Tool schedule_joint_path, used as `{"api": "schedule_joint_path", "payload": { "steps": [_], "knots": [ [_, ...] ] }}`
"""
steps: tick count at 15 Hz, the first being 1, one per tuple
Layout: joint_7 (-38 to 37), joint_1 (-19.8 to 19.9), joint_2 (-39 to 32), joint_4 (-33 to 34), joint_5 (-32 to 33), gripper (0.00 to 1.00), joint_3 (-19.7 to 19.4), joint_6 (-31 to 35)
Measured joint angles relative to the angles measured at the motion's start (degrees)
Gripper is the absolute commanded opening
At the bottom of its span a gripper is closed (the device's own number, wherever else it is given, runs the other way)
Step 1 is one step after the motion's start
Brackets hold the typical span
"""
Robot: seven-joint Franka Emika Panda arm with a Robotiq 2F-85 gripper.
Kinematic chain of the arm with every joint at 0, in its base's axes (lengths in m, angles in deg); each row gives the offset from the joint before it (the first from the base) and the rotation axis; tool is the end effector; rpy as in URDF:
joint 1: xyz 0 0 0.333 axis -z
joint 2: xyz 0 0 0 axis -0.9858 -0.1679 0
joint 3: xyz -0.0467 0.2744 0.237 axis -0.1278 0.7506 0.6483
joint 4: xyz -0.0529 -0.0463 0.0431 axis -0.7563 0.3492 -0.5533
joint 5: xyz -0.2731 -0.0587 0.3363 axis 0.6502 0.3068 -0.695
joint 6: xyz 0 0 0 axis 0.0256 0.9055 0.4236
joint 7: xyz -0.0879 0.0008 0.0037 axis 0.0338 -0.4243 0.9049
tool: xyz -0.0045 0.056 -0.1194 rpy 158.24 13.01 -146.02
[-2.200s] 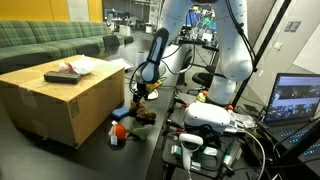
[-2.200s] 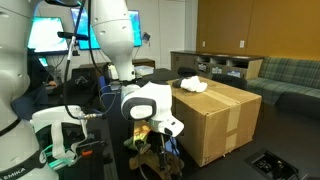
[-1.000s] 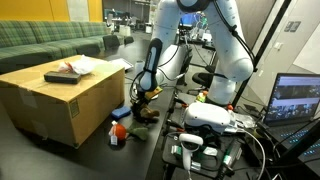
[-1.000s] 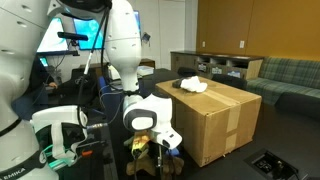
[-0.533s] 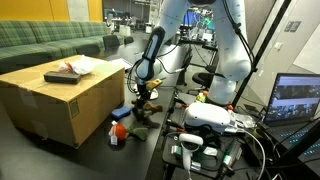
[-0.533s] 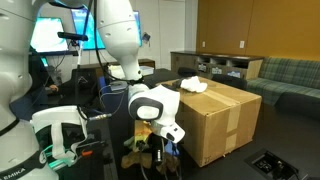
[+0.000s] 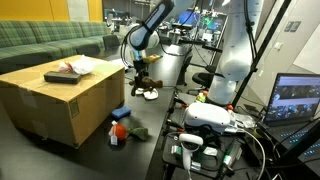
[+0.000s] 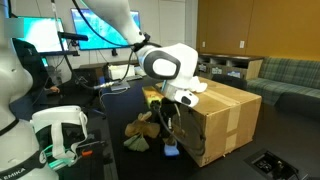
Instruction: Put the objects on the surface on the box and the objects on the box on the counter top
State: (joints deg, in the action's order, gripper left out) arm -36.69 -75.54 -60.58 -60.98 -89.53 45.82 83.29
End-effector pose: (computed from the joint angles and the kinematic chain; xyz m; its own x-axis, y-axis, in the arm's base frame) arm 0.5076 -0.0469 0.2225 0.9419 -0.1101 -0.3174 -0.1272 -0.9913 -0.0335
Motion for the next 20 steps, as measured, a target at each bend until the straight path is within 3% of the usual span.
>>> {"api": "schedule_joint_path", "payload": {
  "steps": [3, 9, 20],
  "knots": [
    [-0.03, -0.01, 3.61, 5.96, 1.48, 0.0, -0.75, -6.06],
    [-1.18, -0.6, 2.99, 17.39, 4.26, 0.0, -0.81, -6.97],
    [-3.78, -4.43, -16.35, 42.26, 4.53, 0.0, -0.71, -2.88]
  ]
}}
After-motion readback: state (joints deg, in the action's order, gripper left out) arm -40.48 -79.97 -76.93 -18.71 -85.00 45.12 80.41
